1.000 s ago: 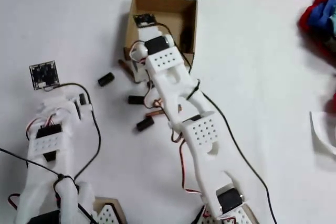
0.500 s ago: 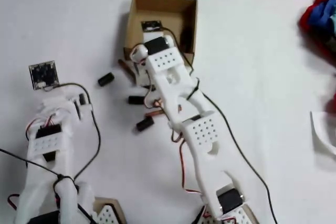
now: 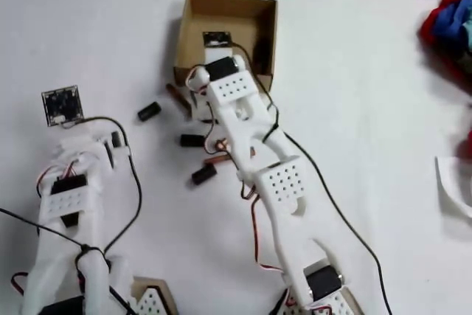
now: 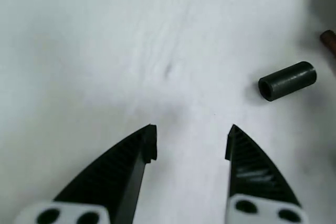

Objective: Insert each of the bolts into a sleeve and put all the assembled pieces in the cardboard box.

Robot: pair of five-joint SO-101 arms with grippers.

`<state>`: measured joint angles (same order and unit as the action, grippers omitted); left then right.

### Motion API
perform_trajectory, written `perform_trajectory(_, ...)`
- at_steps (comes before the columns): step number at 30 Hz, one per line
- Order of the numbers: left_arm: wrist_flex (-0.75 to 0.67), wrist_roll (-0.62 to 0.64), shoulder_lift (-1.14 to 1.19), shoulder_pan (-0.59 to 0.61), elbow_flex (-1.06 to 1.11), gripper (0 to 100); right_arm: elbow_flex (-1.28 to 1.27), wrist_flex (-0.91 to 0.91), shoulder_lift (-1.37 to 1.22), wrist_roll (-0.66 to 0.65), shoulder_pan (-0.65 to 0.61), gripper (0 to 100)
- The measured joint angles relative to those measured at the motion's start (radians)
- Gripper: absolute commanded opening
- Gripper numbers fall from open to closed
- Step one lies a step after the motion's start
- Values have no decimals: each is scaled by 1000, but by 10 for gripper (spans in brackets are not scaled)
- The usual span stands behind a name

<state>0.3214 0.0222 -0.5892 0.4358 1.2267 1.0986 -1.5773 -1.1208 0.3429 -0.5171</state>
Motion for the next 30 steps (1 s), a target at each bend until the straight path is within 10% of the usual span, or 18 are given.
perform_trajectory(24, 0, 0, 0, 0, 0, 234, -284, -164, 181, -356, 34, 26)
perform_trajectory(30, 0, 0, 0, 0, 0, 234, -299, -167, 222, -385, 34, 223)
